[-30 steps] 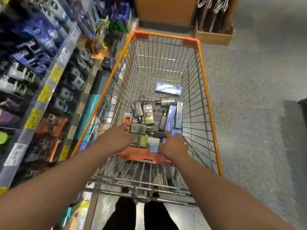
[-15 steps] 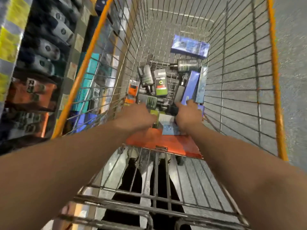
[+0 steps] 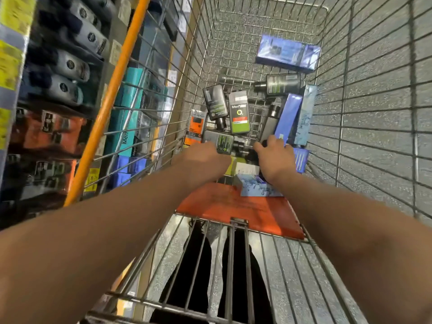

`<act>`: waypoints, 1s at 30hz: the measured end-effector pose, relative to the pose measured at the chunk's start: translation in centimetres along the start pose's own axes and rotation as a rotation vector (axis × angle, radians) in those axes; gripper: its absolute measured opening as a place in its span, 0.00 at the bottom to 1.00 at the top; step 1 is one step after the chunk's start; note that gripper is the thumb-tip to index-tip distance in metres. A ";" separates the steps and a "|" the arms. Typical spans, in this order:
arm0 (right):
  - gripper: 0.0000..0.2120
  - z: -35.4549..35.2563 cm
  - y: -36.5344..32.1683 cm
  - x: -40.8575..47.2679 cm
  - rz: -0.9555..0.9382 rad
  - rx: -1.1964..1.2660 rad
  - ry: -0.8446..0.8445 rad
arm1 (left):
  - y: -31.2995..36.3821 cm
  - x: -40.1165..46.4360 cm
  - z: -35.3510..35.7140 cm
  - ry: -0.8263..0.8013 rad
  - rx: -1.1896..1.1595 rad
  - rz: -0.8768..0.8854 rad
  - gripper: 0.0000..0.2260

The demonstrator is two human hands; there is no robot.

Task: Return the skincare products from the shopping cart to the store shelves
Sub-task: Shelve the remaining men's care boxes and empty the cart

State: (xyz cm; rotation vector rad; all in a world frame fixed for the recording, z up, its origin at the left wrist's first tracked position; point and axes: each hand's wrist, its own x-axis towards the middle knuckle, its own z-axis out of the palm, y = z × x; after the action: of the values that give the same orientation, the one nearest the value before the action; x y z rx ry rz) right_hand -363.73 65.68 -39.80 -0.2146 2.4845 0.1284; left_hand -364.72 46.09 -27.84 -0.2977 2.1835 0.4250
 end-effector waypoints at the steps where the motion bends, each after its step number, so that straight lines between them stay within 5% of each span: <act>1: 0.28 0.2 -0.1 0.2 0.001 0.000 -0.001 | 0.0 0.0 0.1 -0.011 -0.015 -0.012 0.15; 12: 0.21 -0.1 0.2 0.6 0.063 0.141 0.004 | 1.1 -2.2 -0.9 -0.051 0.029 0.002 0.09; 19: 0.22 -6.1 -0.3 -3.6 0.238 0.861 0.221 | 2.3 -6.4 -3.4 0.001 0.011 0.086 0.12; 30: 0.13 -22.7 -2.2 -18.2 -0.041 1.267 0.350 | 3.2 -19.8 -8.6 0.296 -0.452 0.248 0.21</act>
State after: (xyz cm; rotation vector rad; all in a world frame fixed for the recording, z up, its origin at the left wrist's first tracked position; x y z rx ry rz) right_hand -362.40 62.45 -10.80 0.2769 2.3772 -1.5446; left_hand -360.30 46.72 -6.51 -0.3519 2.4043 1.0784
